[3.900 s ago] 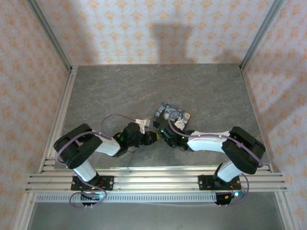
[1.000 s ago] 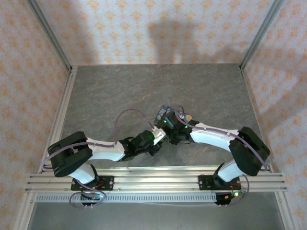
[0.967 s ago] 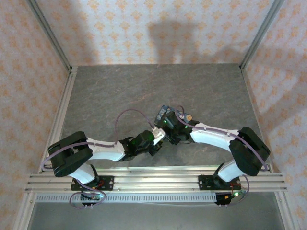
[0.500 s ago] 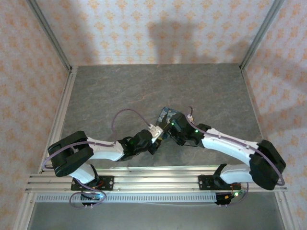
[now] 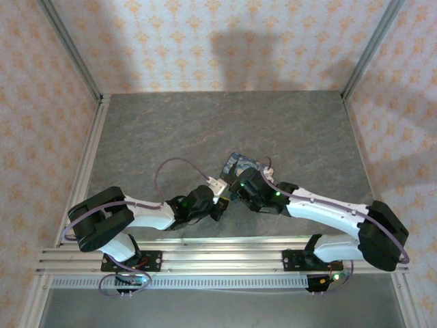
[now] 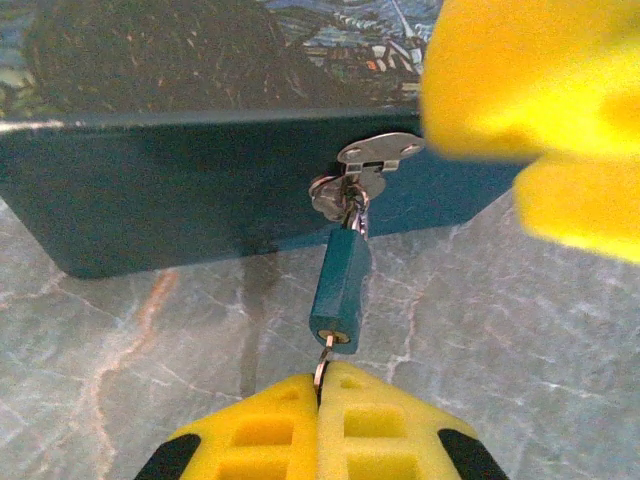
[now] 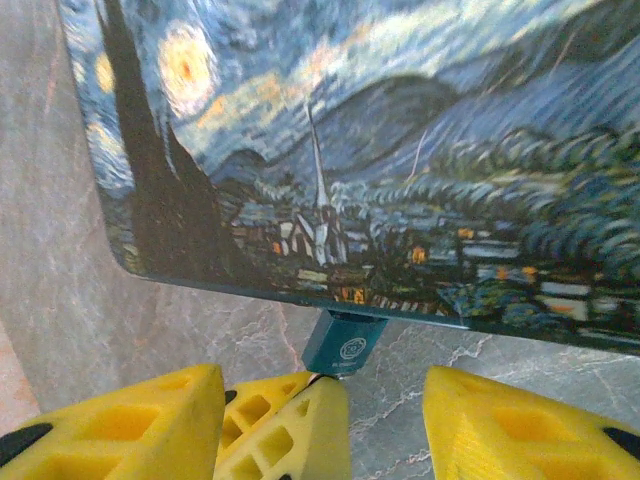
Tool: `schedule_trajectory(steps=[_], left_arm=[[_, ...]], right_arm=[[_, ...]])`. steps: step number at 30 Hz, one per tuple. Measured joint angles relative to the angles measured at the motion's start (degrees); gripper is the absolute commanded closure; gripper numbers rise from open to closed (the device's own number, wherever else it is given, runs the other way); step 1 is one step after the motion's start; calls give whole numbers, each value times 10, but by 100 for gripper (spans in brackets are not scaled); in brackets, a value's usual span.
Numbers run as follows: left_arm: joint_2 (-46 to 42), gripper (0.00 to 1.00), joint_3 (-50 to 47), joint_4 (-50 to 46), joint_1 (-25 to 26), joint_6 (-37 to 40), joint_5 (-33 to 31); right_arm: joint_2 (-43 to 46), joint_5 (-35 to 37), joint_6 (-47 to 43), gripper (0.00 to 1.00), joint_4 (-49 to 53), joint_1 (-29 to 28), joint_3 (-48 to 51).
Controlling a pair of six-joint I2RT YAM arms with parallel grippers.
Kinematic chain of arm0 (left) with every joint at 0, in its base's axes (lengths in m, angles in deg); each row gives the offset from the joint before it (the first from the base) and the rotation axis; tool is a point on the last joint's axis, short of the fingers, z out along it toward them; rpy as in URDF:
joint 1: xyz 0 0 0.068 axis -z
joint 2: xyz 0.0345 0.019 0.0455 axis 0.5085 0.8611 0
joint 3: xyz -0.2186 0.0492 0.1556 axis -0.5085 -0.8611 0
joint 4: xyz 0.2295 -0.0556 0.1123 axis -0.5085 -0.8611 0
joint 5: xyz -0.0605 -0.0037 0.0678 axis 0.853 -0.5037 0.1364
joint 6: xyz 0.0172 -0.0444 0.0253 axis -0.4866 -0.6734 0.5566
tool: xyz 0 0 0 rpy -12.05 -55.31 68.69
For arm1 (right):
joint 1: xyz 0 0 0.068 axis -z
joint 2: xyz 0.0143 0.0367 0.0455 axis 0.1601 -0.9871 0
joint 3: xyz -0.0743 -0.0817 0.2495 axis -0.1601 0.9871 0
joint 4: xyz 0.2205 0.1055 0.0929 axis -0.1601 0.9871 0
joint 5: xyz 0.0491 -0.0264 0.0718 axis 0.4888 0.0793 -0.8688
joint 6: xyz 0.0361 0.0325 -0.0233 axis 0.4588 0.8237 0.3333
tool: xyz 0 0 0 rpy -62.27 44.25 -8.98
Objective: Unlock a padlock with a key
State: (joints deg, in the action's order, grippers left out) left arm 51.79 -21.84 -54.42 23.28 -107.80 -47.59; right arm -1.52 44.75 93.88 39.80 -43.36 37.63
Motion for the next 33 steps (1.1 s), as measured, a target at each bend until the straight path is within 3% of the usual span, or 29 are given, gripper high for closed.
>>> schedule_trajectory(steps=[11,23,33], left_arm=[[1,100,-26,64,-31,-138,75],[22,100,-31,115,-45,-234,125],[34,100,-36,137,-45,-255,135]], right_arm=[[-57,11,28,46,-70,-19,8],[-72,35,62,55,-120,-21,46],[-83,53,73,80,-136,-23,48]])
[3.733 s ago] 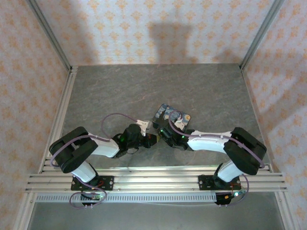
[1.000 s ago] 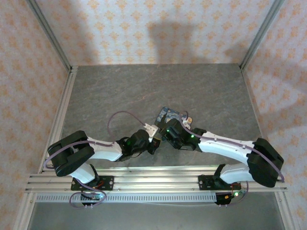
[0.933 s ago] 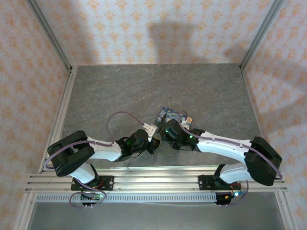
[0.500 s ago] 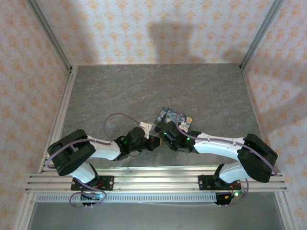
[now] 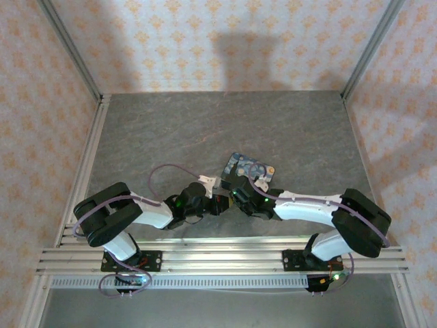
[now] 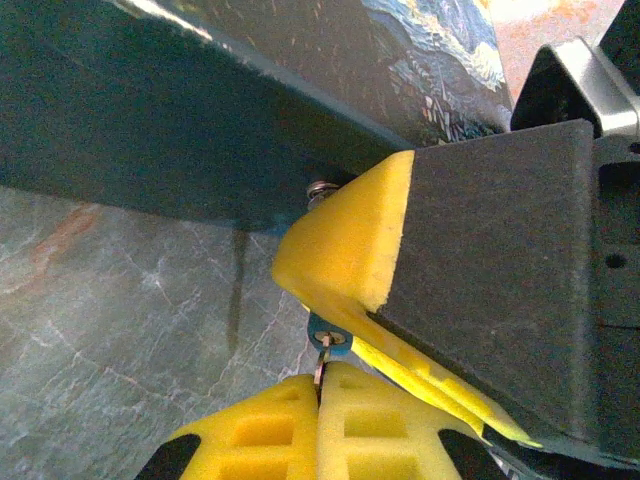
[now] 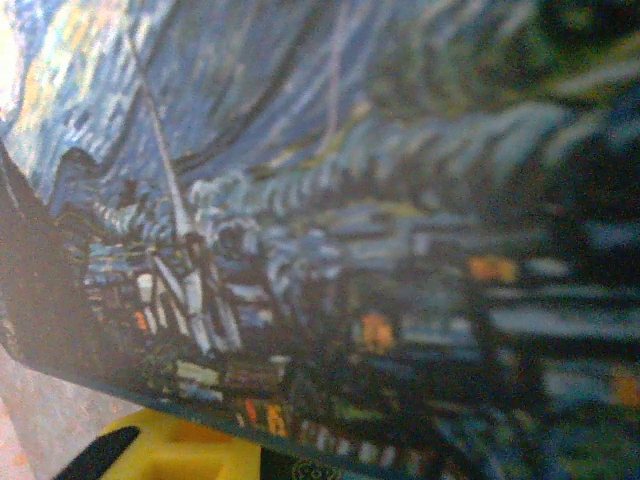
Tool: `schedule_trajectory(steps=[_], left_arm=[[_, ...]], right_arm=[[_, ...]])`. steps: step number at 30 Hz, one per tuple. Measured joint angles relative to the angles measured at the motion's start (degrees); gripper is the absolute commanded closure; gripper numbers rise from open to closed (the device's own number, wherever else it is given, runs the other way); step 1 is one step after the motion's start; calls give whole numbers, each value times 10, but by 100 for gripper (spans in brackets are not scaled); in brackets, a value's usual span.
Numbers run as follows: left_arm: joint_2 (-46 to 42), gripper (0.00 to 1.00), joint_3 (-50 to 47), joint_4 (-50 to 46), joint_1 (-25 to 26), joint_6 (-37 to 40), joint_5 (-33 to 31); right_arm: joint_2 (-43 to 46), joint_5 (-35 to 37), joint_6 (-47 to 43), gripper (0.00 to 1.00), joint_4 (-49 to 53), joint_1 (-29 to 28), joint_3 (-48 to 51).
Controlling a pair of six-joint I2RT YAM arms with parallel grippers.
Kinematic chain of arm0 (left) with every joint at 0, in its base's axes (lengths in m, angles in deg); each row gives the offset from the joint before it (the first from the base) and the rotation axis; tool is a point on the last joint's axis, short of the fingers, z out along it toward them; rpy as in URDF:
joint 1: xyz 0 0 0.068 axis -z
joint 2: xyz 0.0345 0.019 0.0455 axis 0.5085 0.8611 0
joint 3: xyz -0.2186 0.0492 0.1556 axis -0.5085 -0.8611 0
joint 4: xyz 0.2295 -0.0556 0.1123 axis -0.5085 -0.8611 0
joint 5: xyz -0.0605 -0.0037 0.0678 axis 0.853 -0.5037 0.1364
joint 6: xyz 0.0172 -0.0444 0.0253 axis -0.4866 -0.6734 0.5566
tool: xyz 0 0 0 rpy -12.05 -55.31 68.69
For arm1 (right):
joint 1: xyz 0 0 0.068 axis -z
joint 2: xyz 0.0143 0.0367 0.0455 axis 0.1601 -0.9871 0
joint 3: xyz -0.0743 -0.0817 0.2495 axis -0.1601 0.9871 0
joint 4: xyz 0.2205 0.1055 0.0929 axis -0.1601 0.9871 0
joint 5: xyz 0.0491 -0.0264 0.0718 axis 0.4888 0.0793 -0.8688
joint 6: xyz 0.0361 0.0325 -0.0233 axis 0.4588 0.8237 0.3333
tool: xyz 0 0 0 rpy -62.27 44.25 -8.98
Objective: Unlock a padlock with a key
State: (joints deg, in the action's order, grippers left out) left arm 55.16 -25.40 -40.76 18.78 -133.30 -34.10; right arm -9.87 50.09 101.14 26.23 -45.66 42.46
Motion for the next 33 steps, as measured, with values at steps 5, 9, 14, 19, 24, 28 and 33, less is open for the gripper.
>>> schedule_trajectory(steps=[5,9,14,19,24,28,33], left_arm=[[-1,100,-2,1,0,1,3],[-1,100,-3,7,0,3,4],[-1,100,-16,37,0,7,0],[0,100,-29,65,0,24,-17],[-11,100,-27,42,12,111,-53],[-36,100,-9,-29,41,220,-103],[-36,100,30,-96,86,364,-181]], right_arm=[[5,7,-2,99,7,-4,0],[9,9,-8,100,11,-4,0],[9,5,-12,100,20,-4,-10],[-9,-4,-12,100,25,-3,-28],[-31,-26,-17,100,50,6,-58],[-38,-79,-37,100,83,28,-76],[-56,-152,-95,100,174,71,-128]])
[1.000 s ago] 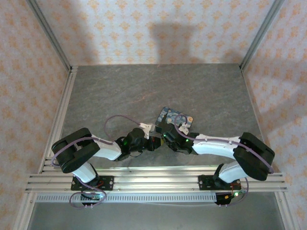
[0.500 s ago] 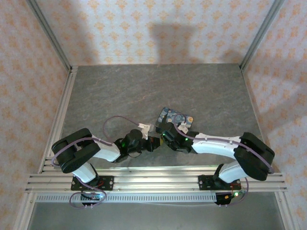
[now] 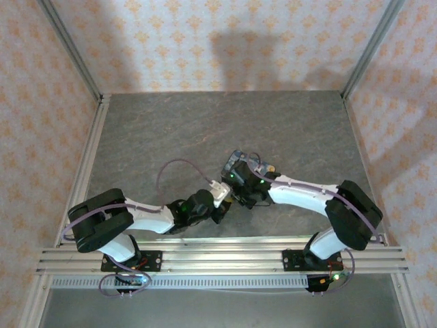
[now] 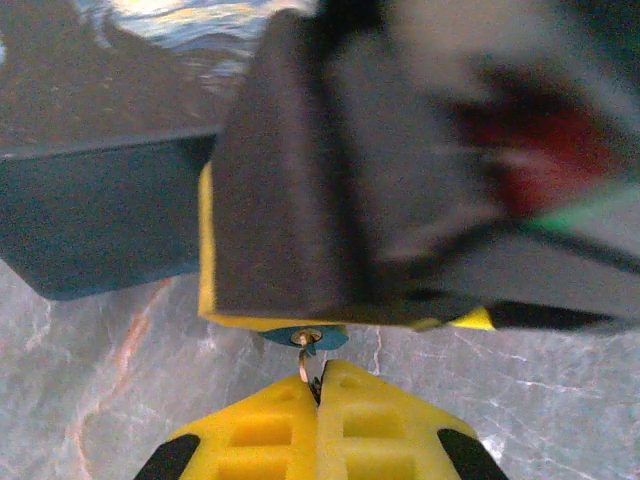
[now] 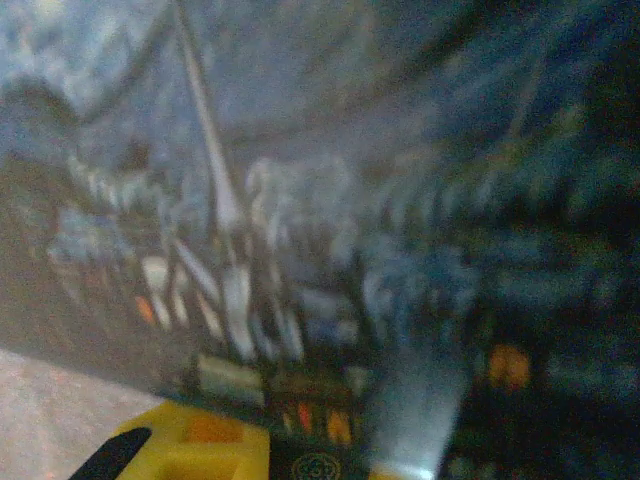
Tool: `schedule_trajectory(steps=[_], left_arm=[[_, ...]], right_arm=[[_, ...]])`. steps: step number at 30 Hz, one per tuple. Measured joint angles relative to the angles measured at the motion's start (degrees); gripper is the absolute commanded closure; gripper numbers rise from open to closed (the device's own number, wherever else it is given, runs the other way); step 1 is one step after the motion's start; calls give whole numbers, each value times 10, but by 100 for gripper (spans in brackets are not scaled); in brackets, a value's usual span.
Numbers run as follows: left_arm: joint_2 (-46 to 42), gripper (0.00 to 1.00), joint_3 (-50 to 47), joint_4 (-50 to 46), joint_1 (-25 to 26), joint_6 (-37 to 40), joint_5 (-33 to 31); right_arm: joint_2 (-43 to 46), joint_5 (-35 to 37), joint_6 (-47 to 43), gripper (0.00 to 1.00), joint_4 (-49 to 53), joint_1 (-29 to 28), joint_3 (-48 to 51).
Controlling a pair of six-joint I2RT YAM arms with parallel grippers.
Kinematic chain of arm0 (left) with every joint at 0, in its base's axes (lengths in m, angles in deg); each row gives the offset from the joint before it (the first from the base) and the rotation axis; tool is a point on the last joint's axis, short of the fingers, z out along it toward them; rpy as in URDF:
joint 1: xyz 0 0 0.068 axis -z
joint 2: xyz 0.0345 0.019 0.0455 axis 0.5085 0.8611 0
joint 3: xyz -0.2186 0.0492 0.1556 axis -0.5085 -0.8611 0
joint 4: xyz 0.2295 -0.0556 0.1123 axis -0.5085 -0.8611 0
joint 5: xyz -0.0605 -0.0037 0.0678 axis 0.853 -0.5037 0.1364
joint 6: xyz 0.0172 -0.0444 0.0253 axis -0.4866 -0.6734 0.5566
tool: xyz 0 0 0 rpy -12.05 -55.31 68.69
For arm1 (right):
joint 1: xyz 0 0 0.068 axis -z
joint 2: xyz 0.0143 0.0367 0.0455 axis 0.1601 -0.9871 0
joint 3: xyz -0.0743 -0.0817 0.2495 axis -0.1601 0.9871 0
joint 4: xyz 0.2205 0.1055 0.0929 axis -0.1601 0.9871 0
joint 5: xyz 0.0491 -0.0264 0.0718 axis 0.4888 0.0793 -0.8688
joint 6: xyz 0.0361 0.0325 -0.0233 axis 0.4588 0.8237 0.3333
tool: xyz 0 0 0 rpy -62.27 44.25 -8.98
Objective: Unlock a padlock with a key
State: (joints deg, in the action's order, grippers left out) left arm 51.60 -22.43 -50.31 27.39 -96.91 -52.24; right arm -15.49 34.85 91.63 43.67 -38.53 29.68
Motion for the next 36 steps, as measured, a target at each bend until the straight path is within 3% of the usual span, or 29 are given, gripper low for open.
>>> schedule_trajectory(steps=[6,12,16,25,36], left_arm=[[46,100,63,-49,62,109,-99],[57,100,68,-54,67,100,-105],[53,100,52,-29,48,55,-79],[33,100,28,20,4,-19,-40],[33,100,28,53,0,-53,-24]], right_arm=[[-34,-29,-82,100,126,34,-64],[-51,-37,-113,100,147,37,-77],[-51,-35,-116,81,139,37,-77],[-8,-28,-110,54,122,37,-74],[41,-5,-105,48,134,37,-60]])
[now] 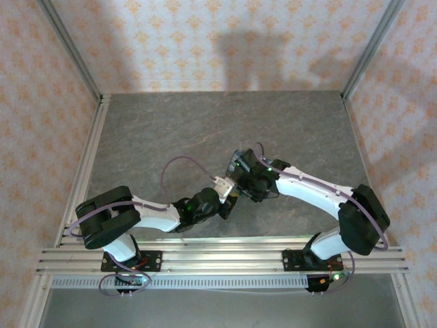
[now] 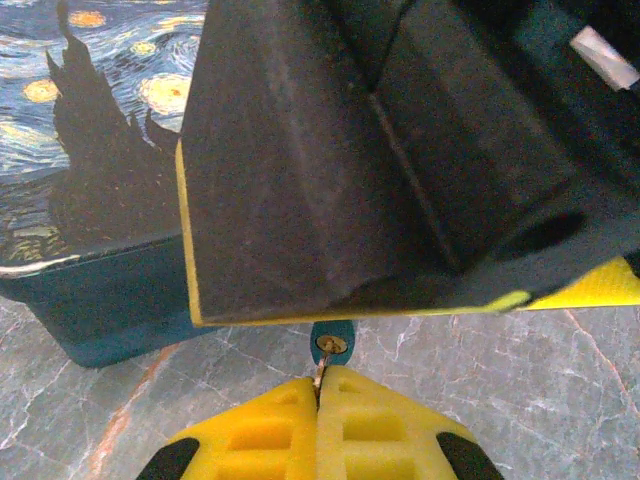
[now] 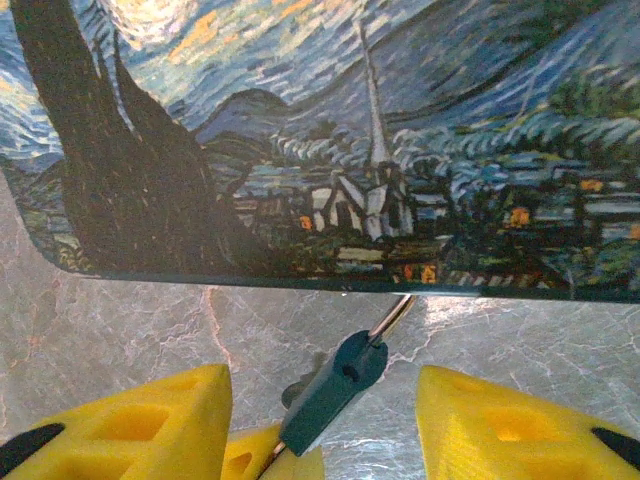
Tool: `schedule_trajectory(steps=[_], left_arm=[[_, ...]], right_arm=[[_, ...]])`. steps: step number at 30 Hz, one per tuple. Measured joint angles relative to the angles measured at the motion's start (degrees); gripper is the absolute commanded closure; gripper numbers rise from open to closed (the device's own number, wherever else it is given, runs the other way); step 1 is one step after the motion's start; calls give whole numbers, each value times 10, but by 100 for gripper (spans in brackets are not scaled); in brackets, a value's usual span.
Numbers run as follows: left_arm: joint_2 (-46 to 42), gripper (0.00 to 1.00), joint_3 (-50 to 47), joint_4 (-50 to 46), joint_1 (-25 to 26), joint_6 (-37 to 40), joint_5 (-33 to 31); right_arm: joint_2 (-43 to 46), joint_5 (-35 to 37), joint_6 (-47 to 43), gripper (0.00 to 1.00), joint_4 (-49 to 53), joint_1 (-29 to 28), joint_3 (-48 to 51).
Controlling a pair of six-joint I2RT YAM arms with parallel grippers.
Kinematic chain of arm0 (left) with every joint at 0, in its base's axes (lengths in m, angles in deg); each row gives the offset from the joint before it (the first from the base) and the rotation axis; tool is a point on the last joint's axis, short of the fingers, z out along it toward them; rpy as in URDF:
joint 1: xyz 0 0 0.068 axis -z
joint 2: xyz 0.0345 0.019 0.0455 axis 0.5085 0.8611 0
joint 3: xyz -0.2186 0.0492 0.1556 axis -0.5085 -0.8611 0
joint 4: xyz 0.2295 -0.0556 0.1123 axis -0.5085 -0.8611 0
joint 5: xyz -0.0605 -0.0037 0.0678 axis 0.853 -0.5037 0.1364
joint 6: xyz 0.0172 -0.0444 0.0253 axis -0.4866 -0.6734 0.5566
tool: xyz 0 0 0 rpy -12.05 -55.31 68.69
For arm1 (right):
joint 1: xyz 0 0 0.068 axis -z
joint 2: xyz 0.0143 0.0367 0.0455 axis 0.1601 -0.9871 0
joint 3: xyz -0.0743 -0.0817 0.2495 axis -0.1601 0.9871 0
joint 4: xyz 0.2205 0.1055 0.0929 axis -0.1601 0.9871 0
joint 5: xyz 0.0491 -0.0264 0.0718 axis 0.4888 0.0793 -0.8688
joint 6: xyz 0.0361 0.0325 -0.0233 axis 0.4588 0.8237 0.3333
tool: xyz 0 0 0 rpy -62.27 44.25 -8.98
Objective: Unlock a padlock with a key
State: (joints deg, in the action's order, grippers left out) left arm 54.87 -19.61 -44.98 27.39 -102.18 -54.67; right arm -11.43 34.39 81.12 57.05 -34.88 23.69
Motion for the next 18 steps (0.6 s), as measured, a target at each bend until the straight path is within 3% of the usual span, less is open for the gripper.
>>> schedule_trajectory(steps=[18], left_arm=[[12,100,-14,-7,-19,-50,14]], right_arm=[[55,14,2,47,-7,-2,12]])
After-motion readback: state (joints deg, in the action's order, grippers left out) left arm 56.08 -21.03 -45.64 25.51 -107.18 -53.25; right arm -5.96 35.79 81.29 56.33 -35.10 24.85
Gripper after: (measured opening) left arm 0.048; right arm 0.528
